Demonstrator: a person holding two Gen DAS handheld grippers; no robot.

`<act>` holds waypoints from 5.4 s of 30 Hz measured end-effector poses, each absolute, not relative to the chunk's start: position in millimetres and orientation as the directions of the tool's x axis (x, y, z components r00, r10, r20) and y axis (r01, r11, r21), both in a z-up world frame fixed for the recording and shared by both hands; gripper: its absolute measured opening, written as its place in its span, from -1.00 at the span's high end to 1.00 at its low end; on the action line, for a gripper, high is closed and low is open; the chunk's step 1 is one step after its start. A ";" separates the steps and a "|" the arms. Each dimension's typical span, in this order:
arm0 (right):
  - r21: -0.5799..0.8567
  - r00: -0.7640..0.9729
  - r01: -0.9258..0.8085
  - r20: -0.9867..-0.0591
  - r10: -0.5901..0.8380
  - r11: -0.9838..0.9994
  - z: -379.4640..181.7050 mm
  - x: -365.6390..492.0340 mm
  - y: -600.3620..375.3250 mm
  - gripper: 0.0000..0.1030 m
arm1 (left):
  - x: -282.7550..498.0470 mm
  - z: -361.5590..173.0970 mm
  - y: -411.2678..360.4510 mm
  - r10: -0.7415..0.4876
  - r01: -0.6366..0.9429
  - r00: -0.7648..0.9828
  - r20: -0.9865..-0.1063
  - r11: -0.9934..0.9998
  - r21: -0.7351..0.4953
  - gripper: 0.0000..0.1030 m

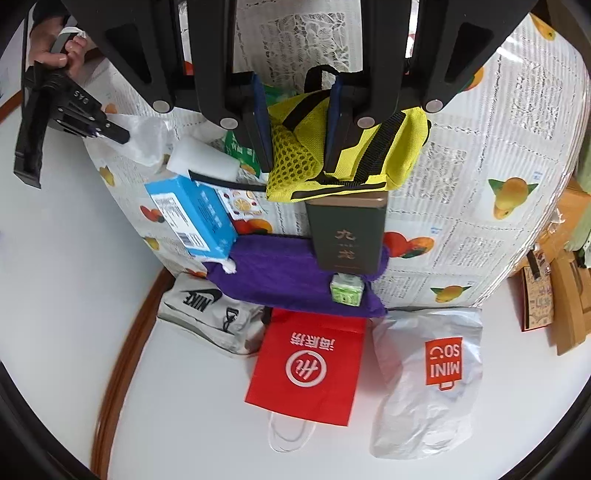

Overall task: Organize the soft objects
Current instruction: 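Carry the mesh bag and the yellow pouch over the purple towel with both tools, then open the right tool to drop the mesh bag while the left tool releases the yellow pouch, then reach to the white foam block and grasp it with the right tool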

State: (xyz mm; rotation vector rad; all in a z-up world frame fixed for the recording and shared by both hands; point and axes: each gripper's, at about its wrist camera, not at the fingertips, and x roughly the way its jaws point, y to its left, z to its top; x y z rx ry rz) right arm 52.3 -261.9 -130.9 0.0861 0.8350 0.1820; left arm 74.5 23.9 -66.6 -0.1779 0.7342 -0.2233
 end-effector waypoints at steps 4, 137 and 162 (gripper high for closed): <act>0.153 0.671 -0.147 -0.711 0.212 0.977 -113.4 54.0 -261.0 0.90 | 78.0 -62.3 26.9 -0.261 0.137 0.727 -0.635 0.961 -0.239 0.51; 0.192 0.551 -0.369 -0.743 0.380 0.910 -108.6 153.9 -197.6 -0.19 | 185.9 -82.9 34.9 -0.214 0.008 0.612 -0.761 0.964 -0.264 -0.28; 0.244 0.560 -0.293 -0.740 0.373 0.924 -154.3 114.5 -200.6 0.01 | 125.9 -164.4 -9.3 -0.215 0.229 0.527 -0.822 0.968 -0.107 -0.28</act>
